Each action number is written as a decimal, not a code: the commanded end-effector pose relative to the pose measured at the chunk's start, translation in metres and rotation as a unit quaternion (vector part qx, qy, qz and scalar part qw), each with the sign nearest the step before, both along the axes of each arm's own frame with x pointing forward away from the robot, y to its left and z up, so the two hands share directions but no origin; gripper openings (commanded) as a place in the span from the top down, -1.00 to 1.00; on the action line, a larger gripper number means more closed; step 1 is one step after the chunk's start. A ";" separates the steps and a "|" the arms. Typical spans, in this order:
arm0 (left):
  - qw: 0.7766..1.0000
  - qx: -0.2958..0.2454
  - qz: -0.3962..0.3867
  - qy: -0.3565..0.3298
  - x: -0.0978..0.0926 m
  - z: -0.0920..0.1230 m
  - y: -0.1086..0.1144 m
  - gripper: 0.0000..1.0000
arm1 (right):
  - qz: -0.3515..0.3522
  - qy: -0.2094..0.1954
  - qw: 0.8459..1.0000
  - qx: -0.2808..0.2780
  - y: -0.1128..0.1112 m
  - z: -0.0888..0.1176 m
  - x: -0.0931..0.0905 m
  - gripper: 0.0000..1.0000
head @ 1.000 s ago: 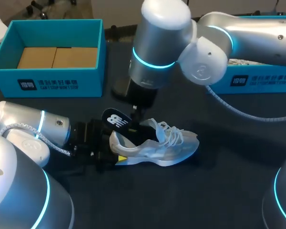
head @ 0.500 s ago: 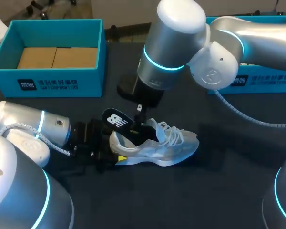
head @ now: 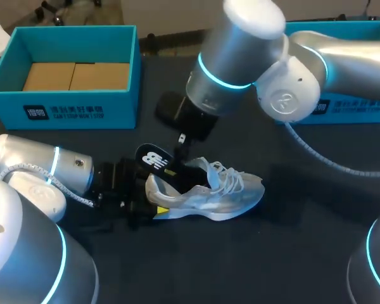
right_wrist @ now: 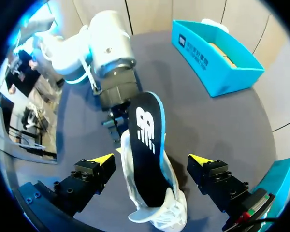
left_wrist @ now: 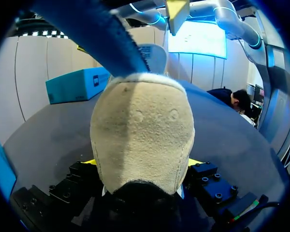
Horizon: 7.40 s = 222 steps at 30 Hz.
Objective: Take the shoe out of the shoebox, open the shoe tongue, remove and reinsert the insole, then place the shoe into the shoebox
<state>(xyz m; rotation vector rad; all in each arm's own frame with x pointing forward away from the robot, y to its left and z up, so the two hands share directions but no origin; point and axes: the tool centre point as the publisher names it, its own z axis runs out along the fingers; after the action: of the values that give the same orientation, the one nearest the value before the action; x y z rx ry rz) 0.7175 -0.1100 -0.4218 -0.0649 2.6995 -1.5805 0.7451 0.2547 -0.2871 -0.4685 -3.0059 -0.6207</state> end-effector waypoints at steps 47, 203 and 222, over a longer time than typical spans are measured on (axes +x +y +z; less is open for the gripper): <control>1.000 0.001 0.000 0.000 0.003 -0.003 -0.001 1.00 | 0.019 0.168 0.976 0.135 0.034 -0.025 -0.018 0.09; 1.000 0.001 0.000 0.000 0.003 -0.003 -0.001 1.00 | -0.076 0.078 0.889 0.445 -0.052 0.291 0.165 1.00; 1.000 0.001 0.000 0.000 0.003 -0.003 -0.001 1.00 | -0.176 0.055 0.854 0.486 -0.074 0.287 0.091 1.00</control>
<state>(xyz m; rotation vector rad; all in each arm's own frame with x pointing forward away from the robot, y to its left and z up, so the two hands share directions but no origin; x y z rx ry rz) 0.7176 -0.1099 -0.4219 -0.0652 2.6994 -1.5802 0.8514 0.1848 0.0013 -0.8016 -2.0966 -1.7675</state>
